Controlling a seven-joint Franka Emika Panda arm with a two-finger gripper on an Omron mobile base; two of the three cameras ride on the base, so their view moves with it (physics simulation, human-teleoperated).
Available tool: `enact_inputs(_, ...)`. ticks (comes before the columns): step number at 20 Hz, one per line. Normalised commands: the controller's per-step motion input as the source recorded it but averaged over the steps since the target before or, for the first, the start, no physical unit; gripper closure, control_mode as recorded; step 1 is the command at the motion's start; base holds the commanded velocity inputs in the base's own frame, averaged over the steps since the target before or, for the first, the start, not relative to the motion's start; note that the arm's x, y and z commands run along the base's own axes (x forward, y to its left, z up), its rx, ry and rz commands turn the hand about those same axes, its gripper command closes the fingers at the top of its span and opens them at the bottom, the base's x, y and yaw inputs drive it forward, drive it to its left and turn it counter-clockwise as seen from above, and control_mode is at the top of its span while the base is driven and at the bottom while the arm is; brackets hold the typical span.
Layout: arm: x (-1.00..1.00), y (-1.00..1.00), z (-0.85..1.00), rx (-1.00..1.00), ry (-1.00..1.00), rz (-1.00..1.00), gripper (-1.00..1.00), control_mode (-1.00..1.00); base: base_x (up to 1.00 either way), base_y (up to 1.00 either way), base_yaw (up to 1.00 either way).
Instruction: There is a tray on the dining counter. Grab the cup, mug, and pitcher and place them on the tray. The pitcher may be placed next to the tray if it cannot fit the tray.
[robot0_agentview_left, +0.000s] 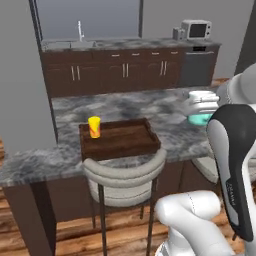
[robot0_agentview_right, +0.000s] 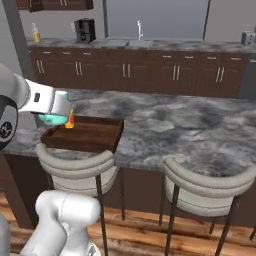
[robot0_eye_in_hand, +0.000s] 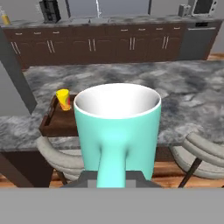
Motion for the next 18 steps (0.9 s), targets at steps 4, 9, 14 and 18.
enact_inputs(4,0.00,0.00,0.00,0.00,0.00,0.00,1.00,1.00,0.59,-0.24,0.53)
enact_inputs(9,0.00,0.00,0.00,0.00,0.00,0.00,1.00,1.00,0.21,-0.01,0.23)
enact_inputs(14,0.00,0.00,0.00,0.00,0.00,0.00,1.00,1.00,0.01,-0.02,0.07)
enact_inputs(18,0.00,0.00,0.00,0.00,0.00,0.00,1.00,1.00,0.26,-0.07,0.00)
